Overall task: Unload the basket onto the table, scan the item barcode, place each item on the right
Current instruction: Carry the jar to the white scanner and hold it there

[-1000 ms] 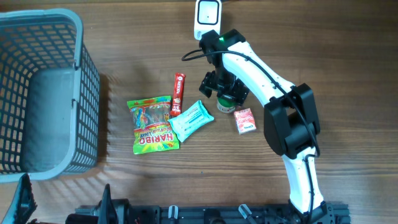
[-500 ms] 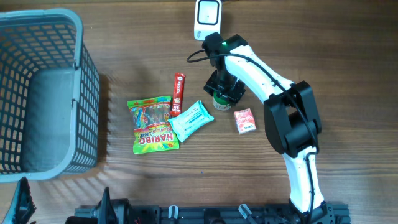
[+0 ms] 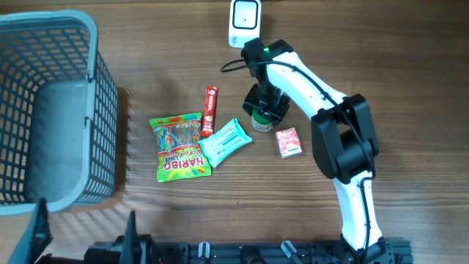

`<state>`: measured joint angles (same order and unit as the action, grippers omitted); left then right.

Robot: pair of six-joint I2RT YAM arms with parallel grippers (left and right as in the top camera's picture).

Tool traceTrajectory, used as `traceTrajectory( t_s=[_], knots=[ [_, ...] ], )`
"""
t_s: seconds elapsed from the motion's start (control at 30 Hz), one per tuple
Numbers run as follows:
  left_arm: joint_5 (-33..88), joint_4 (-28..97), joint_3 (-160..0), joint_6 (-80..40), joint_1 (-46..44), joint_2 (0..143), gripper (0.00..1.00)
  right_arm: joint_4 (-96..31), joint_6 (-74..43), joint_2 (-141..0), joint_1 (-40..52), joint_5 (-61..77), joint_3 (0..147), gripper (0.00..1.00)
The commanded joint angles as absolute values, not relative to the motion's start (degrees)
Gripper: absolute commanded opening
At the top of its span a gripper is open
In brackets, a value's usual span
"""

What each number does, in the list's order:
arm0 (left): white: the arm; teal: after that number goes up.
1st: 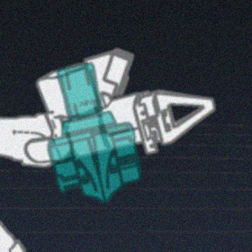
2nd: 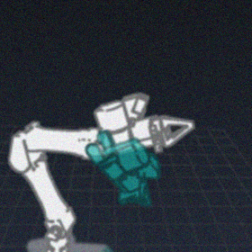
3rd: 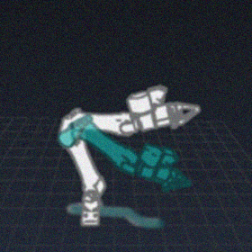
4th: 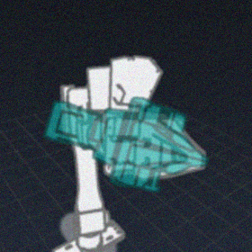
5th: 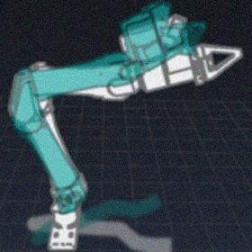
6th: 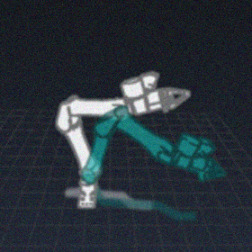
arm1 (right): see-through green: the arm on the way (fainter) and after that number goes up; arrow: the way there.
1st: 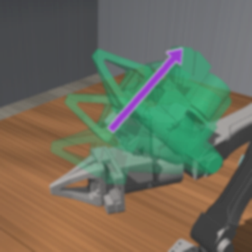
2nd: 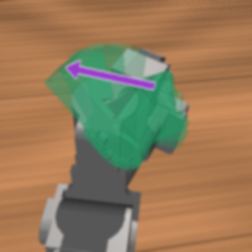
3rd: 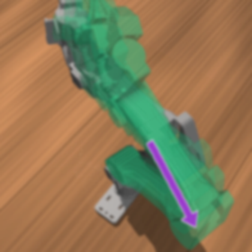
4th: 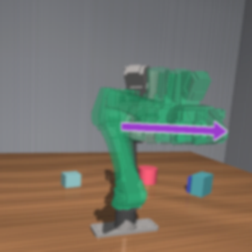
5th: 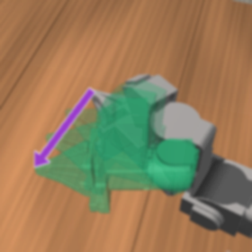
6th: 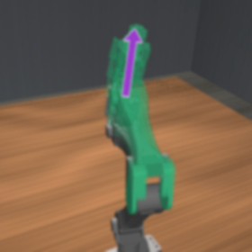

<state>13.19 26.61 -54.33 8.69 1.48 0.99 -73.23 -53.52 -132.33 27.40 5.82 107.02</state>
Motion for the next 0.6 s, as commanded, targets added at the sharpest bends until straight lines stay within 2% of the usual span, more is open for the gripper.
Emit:
traceTrajectory(
  t_s=[0.0, 0.13, 0.3, 0.37, 0.57],
  knots=[
    [10.09, 36.51, -53.19, 8.88, 1.78, 0.32, 1.00, -75.79, -47.75, -134.19, 26.52, 7.81, 108.38, 0.59],
    [8.91, 40.80, -47.90, 19.07, 1.78, 0.32, 1.00, -80.12, -46.46, -130.28, 26.48, 7.75, 110.74, 0.57],
    [8.93, 40.82, -37.15, 19.27, 1.78, 0.32, 1.00, -87.29, -44.95, -122.04, 26.48, 7.73, 111.04, 0.55],
    [8.91, 40.49, -32.86, 17.04, 1.78, 0.32, 1.00, -89.47, -44.82, -118.72, 26.50, 7.73, 111.04, 0.55],
    [8.91, 27.09, -21.19, 2.39, 1.78, 0.32, 1.00, -92.16, -41.95, -108.62, 26.50, 8.75, 111.04, 0.55]
  ],
)
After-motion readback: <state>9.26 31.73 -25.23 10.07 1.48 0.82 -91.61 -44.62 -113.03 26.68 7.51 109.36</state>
